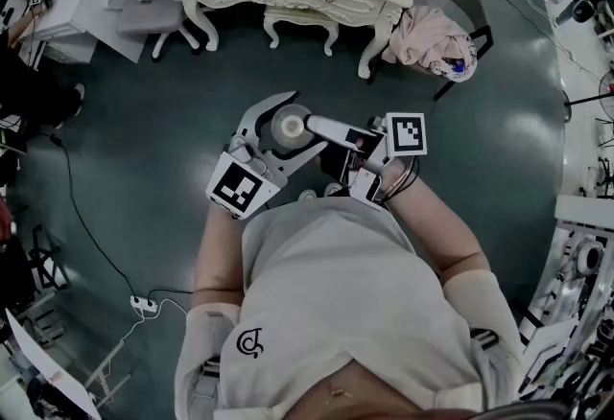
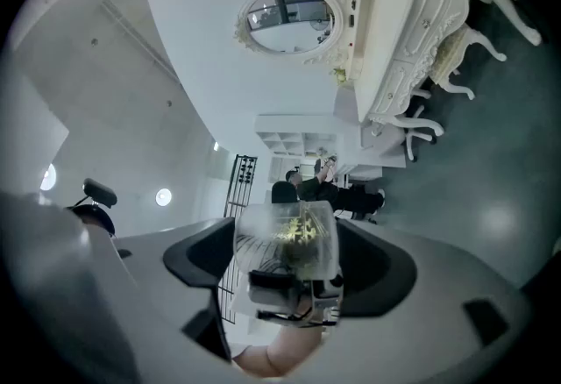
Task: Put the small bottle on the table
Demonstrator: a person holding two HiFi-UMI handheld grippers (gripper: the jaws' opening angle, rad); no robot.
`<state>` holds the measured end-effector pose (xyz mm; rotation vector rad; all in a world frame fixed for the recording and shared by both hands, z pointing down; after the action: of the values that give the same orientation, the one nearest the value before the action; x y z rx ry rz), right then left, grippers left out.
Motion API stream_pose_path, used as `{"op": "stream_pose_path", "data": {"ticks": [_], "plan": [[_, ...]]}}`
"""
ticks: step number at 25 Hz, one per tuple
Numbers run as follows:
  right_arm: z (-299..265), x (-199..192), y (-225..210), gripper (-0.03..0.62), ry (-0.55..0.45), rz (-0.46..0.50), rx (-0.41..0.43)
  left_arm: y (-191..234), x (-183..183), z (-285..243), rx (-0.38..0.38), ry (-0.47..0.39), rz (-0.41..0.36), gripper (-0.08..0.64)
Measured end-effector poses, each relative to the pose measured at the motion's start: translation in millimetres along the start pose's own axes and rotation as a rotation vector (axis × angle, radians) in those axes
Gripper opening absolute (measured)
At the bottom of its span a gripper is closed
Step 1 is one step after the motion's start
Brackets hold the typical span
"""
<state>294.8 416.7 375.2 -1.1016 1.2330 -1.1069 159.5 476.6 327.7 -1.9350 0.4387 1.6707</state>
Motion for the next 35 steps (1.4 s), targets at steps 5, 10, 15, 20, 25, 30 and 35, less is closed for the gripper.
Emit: {"op": "stream_pose_path", "data": {"ticks": [5,10,15,20,25,30,35], "plan": [[-11,-6,-1,0.367,-0.003,-0.004,0.001,2,-5,12,0.004,0.0,0.019,0.35],[-22,-8,-2,0.368,0.001,-0.016,-0.003,6,-8,21,0.007,-0.001,0.014,0.35],[-35,-8,-6,0.368,0.018,-0.023,-0.009,11,-14,31,0.021,0.009,0.036,0.35],[-46,0,-15,0.37,0.041,-0.034,-0.013,21,-24,34,0.048,0.021,0.051,0.35],[-63,27,-29,0.37,0.074,-0.043,-0.012,47,-41,31,0.079,0.035,0.089,0.35],[-90,81,-41,0.37,0.105,-0.057,-0.003,101,-53,19,0.102,0.052,0.097,0.35],[-123,160,-52,0.369,0.12,-0.043,0.004,182,-64,-3,0.113,0.056,0.084,0.35]]}}
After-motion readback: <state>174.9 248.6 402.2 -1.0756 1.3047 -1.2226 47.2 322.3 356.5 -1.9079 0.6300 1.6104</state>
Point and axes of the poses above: the fingertips, and each gripper's own axes: z backward along the fingers, y to its left, x out of its top, the point moved 10 cm from there along z, backward along the fingers, and after that the axes turned 10 degrees about -x, right-handed, at the moved point
